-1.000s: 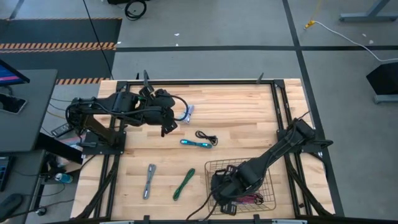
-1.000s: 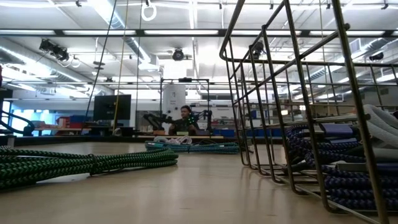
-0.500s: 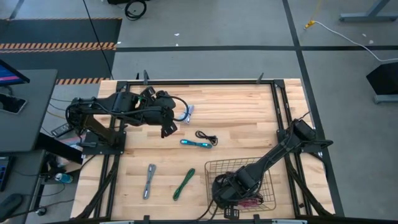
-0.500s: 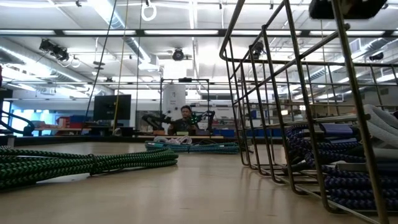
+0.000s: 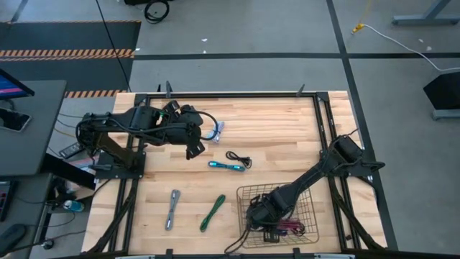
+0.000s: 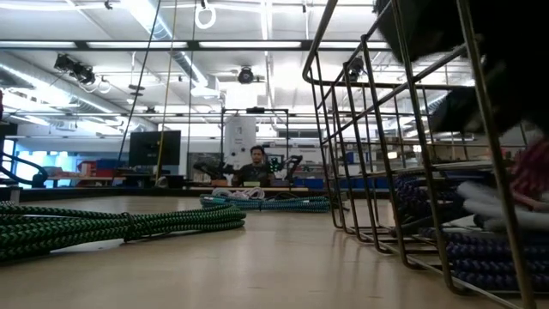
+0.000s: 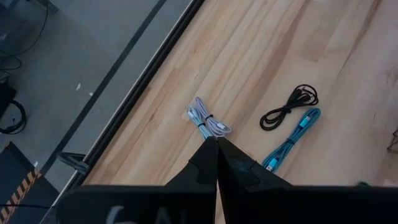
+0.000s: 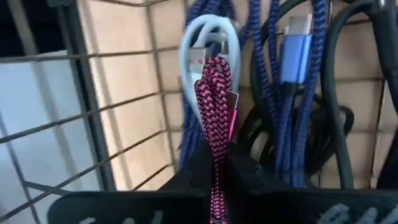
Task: Pick and place USB-C Cables
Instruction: Put the black pink charger cable into the wire basket, then adjust the wire basket
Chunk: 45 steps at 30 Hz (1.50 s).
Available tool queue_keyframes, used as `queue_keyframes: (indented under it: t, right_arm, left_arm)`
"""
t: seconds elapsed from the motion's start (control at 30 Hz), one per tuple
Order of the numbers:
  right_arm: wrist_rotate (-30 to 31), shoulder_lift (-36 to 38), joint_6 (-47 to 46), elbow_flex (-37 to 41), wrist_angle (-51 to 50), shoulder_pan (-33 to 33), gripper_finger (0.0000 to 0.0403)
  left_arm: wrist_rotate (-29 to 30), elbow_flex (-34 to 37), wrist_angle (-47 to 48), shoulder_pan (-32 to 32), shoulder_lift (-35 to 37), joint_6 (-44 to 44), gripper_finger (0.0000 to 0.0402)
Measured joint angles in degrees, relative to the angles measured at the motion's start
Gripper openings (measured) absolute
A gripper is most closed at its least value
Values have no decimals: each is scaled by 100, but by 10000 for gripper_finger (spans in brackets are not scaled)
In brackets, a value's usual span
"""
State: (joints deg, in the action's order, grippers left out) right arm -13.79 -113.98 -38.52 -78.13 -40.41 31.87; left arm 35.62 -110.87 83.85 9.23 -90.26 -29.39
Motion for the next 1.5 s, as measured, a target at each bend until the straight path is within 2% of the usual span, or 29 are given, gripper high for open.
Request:
queue_keyframes:
  t: [0.17,0.37,0.57,0.7,0.87,1.03,1.13,1.3,1.5]
  right_arm:
    - [-92,-2,-7,401,672,-203,17]
    - [60,19,4,408,696,-287,19]
    - [343,62,252,106,557,-287,83]
    - [509,64,277,-126,417,-283,103]
    - [558,64,275,-476,-274,-283,107]
    - [755,68,432,-1317,-1388,-283,108]
    - [1212,71,682,-1946,-2163,-281,107]
    - [2309,80,829,-2649,-3429,-346,108]
    - [2460,84,874,-2641,-4072,-698,120]
  left_arm:
    - [1,0,-1,-1,0,1,5]
    - [2,0,-1,-2,0,5,5]
    - [3,0,-9,-2,1,7,5]
    - [4,0,-5,-2,2,11,5]
    - [4,0,-4,-2,2,11,5]
    - [4,-1,-4,-2,2,13,5]
    - [4,0,-4,-2,2,13,5]
    - [4,-1,-4,-2,2,15,5]
    - [4,0,-2,-1,2,17,5]
